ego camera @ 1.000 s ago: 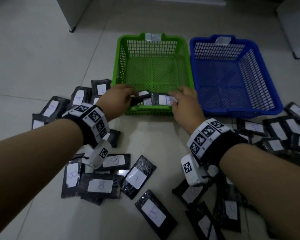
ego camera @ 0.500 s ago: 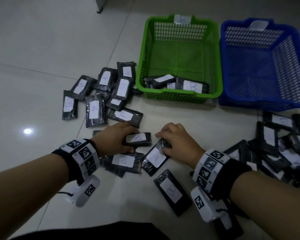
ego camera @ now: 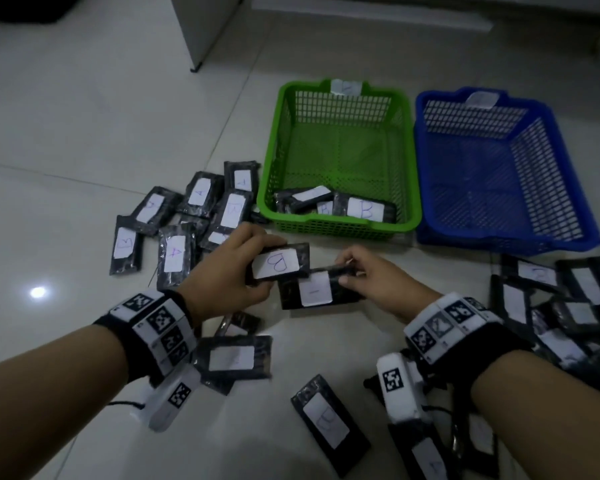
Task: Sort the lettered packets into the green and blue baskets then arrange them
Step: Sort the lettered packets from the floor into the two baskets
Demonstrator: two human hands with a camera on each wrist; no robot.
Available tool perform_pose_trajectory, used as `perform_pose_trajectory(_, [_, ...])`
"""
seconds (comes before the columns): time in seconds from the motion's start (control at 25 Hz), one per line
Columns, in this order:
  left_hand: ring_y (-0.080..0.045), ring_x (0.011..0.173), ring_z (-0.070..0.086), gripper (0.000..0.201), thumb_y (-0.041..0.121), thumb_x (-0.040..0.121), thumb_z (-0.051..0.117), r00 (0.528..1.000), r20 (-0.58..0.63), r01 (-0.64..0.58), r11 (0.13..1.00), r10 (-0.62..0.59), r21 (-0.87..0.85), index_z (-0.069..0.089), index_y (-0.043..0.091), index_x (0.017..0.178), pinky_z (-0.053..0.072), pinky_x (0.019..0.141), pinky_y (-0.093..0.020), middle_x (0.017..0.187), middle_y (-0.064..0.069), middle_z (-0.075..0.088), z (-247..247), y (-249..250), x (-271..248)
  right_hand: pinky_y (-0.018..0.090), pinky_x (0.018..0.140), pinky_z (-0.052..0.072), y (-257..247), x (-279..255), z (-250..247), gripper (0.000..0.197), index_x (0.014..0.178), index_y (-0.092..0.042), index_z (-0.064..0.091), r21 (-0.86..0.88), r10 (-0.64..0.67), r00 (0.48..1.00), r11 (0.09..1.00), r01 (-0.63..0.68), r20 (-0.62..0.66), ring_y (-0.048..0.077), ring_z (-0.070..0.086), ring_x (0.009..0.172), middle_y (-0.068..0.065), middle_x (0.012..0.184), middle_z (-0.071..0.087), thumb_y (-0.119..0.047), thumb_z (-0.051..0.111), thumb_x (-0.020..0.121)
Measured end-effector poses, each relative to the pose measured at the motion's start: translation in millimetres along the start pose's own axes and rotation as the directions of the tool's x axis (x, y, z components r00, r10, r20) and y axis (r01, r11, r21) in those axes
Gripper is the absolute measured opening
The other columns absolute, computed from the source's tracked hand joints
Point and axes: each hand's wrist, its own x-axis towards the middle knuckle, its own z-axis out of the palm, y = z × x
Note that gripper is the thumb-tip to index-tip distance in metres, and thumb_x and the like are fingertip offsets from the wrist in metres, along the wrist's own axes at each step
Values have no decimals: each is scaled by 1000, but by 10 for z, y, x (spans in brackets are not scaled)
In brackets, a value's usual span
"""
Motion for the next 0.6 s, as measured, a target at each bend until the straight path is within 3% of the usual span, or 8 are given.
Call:
perform_pose_trajectory(0.12, [-13,107,49,63,35,73,61,985,-164,-44,998,49,34,49,17,133,41,96,-22,114,-2,47,-33,176,413,27,49,55,-92,-53,-423,17,107,-14,49,371,23,994,929,17,-102,18,58,76,6,96,57,-1,47,95])
perform_pose_trajectory(0.24, [-19,105,50,63,40,72,58,978,-206,-27,998,39,59,51,20,131,42,94,-31,112,-2,52,13,323,863,24,46,53,-5,-58,-853,20,110,-15,51,388,42,939,916,100,-342,21,58,81,14,107,56,-1,45,96])
perform_pose_trajectory(0.36, [-22,103,52,56,39,72,60,992,-113,-43,993,56,111,50,26,126,44,90,-40,112,1,54,194,401,1237,29,51,51,208,-93,-1242,22,111,-20,50,408,138,820,905,124,-556,26,59,85,12,110,57,-3,48,96])
perform_pose_trajectory(0.48, [-25,105,52,42,28,78,68,996,-51,-68,992,74,104,55,28,118,44,89,-40,114,0,55,397,467,1485,30,50,52,460,-139,-1557,24,107,-19,43,409,224,631,898,163,-742,17,59,76,3,96,57,-3,53,92])
perform_pose_trajectory(0.56, [-25,108,51,36,22,80,70,998,-53,-44,997,47,61,60,24,115,43,92,-38,117,-1,56,475,515,1575,38,57,56,620,-150,-1706,26,106,-18,43,323,238,508,942,86,-828,19,59,74,8,96,60,-5,56,88])
perform_pose_trajectory(0.6, [-24,109,52,35,20,81,70,997,-55,-47,998,49,47,61,22,114,43,94,-38,117,-2,57,504,539,1612,43,67,56,684,-160,-1748,26,108,-17,44,255,220,483,967,6,-848,23,59,77,9,95,59,-7,57,87])
